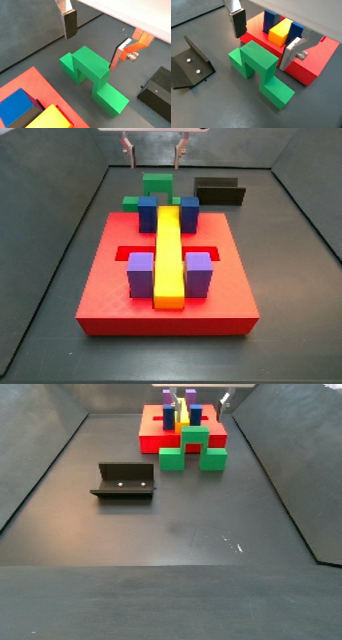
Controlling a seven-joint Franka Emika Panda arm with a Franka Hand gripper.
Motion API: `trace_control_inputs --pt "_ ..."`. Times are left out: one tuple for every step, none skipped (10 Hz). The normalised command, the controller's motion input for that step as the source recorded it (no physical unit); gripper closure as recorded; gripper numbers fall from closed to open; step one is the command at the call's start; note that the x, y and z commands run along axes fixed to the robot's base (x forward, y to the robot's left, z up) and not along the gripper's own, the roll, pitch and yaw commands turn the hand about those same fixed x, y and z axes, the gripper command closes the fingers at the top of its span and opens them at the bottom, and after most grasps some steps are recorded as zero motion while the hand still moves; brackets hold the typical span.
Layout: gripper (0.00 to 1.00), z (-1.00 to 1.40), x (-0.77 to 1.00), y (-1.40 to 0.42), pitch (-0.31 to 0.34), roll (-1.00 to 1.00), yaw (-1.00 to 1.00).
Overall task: Pick up the green object. Move up. Move to above the board. Insert the green object.
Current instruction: Pick up the green object.
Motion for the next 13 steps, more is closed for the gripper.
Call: trace_control_inputs --pt "0.00 -0.23 0.13 -0.05 -0.013 0.00 0.00" --pt "0.00 -0.17 0.05 0.00 0.000 0.01 0.00" --pt "0.00 -0.17 0.20 0.00 0.000 0.00 0.00" --pt "0.00 -0.16 0.17 0.00 0.000 0.00 0.01" --pt "0.00 -0.14 0.04 0.00 0.000 0.01 0.02" --pt "0.00 -0.19 0.00 0.00 0.000 0.01 0.00" --pt "0.00 -0.23 0.00 0.00 -0.010 0.00 0.00" --pt "0.00 -0.25 0.00 0.00 -0.014 0.00 0.00" --pt "0.00 -0.26 0.00 0.00 -0.011 0.01 0.00" --pt "0.00 -0.27 0.05 0.03 -0.010 0.01 0.05" --pt "0.00 -0.31 0.08 0.08 -0.014 0.02 0.10" --pt "0.00 -0.30 0.07 0.05 -0.014 0.07 0.14" --pt "0.00 -0.25 0.03 0.00 -0.019 0.13 0.17"
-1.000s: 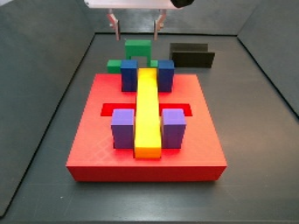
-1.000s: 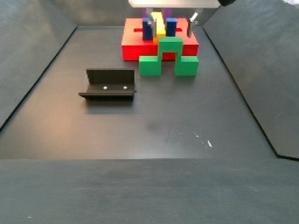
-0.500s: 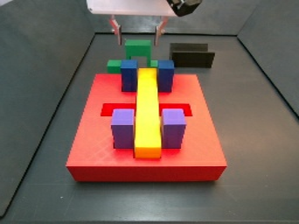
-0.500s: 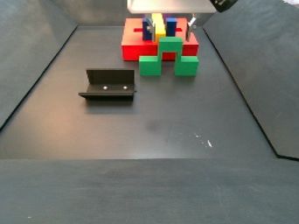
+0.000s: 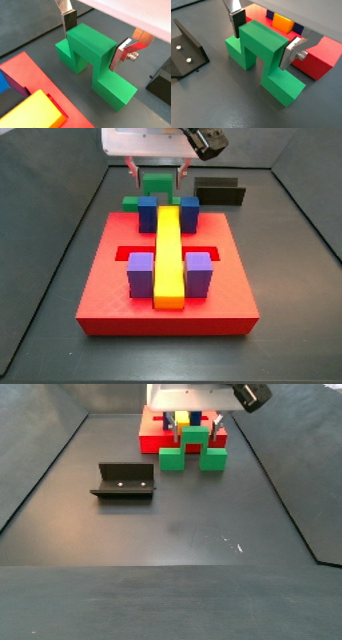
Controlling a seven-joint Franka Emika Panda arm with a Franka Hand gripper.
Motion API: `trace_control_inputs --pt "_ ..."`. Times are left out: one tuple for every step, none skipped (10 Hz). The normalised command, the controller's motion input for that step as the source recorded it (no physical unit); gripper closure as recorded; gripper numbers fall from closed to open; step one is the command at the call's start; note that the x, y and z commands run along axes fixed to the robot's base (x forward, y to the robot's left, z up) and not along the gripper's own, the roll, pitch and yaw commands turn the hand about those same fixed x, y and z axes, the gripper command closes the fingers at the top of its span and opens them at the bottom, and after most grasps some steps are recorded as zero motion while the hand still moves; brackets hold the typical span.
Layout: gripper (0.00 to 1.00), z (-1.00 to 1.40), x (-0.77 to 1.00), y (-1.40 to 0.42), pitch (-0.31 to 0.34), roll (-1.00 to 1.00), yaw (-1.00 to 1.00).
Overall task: Pick up the green object. Move up. Move to above the board. Insert the green object.
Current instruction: Pick up the green object.
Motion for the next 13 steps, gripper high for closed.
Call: trace_control_inputs --pt "0.00 -0.16 0.00 -0.01 -0.004 0.14 0.07" --pt "0.00 -0.11 0.00 -0.15 0.000 0.17 0.00" --pt "0.00 -0.11 0.00 -0.10 0.000 0.15 0.00" --pt "0.00 -0.11 0.00 -0.09 0.000 0.14 0.00" --pt "0.00 -0.07 0.00 -0.02 0.000 0.10 0.00" --pt "0.00 -0.09 0.00 0.00 0.000 0.08 0.00" --pt "0.00 -0.13 0.01 0.01 0.000 0.05 0.05" --pt "0.00 -0.12 0.00 0.00 0.000 0.03 0.06" --pt "0.00 -0.05 0.00 0.00 0.000 0.02 0.00" --pt "0.00 -0.04 0.00 0.00 0.000 0.00 0.00" --pt "0.00 0.00 0.00 0.02 0.000 0.00 0.00" --pt "0.00 0.00 0.00 0.02 0.000 0.00 0.00" --pt "0.00 0.00 0.00 0.00 0.000 0.00 0.00"
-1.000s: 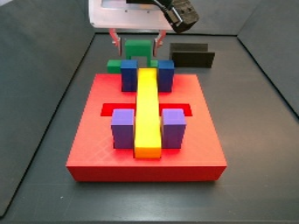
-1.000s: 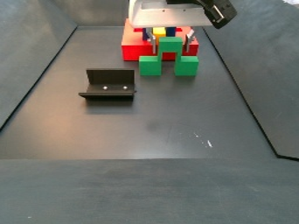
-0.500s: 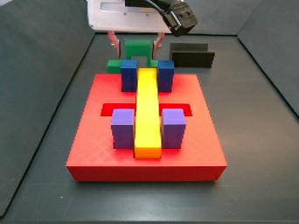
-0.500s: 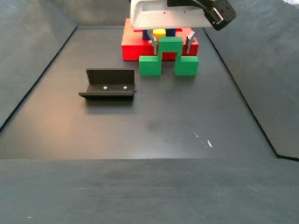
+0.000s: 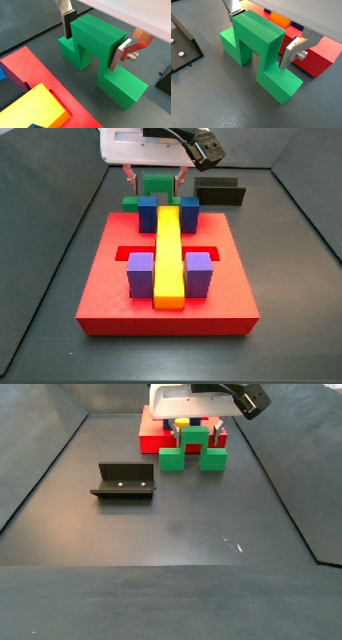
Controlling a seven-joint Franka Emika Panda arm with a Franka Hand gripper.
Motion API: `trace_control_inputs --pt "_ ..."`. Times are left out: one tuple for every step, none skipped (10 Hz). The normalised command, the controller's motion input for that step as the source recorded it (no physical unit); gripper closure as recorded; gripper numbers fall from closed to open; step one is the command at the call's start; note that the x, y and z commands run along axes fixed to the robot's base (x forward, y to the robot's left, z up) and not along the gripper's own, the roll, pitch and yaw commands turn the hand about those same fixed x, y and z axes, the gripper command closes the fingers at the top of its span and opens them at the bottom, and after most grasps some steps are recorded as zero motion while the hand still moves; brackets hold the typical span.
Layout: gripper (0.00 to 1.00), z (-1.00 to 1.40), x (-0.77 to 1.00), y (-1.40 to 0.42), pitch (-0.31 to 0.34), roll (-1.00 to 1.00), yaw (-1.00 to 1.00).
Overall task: Pick up the green object. Move up. Move to above the board. Insert the green object.
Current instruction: Pick up the green object.
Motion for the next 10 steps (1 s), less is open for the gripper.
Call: trace_control_inputs --pt "1.00 0.00 0.00 0.00 0.000 0.00 0.00" --pt "1.00 0.00 0.00 0.00 0.000 0.00 0.00" --pt "1.00 0.00 0.00 0.00 0.000 0.00 0.00" --pt "1.00 0.00 0.00 0.00 0.000 0.00 0.00" --pt "1.00 0.00 0.00 0.00 0.000 0.00 0.00" --pt "1.00 0.00 0.00 0.00 0.000 0.00 0.00" --pt "1.00 0.00 0.00 0.00 0.000 0.00 0.00" --pt "1.00 0.00 0.00 0.00 0.000 0.00 0.00" --pt "1.00 0.00 0.00 0.00 0.000 0.00 0.00" --pt "1.00 0.00 0.00 0.00 0.000 0.00 0.00"
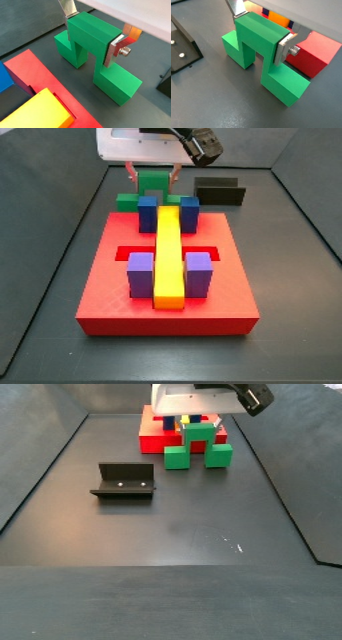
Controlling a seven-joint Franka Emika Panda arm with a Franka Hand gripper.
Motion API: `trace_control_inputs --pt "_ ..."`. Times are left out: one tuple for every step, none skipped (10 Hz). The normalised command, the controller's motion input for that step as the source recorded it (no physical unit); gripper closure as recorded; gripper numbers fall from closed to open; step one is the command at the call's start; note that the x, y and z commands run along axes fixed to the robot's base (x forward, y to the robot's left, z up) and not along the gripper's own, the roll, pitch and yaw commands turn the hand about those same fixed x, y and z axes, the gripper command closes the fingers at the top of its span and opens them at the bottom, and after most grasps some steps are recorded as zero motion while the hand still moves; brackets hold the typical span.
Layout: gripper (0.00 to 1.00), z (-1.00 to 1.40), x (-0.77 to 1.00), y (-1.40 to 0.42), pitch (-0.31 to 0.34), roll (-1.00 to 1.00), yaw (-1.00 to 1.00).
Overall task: Pick up the green object. Move up. Move to above the board. Insert the green object.
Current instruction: Pick up the green object.
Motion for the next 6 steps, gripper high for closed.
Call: trace_control_inputs --pt "1.00 0.00 0.00 0.00 0.000 0.00 0.00" --pt "1.00 0.00 0.00 0.00 0.000 0.00 0.00" --pt "1.00 0.00 0.00 0.00 0.000 0.00 0.00" --pt "1.00 0.00 0.00 0.00 0.000 0.00 0.00" --pt "1.00 0.00 0.00 0.00 0.000 0.00 0.00" --pt "1.00 0.00 0.00 0.00 0.000 0.00 0.00"
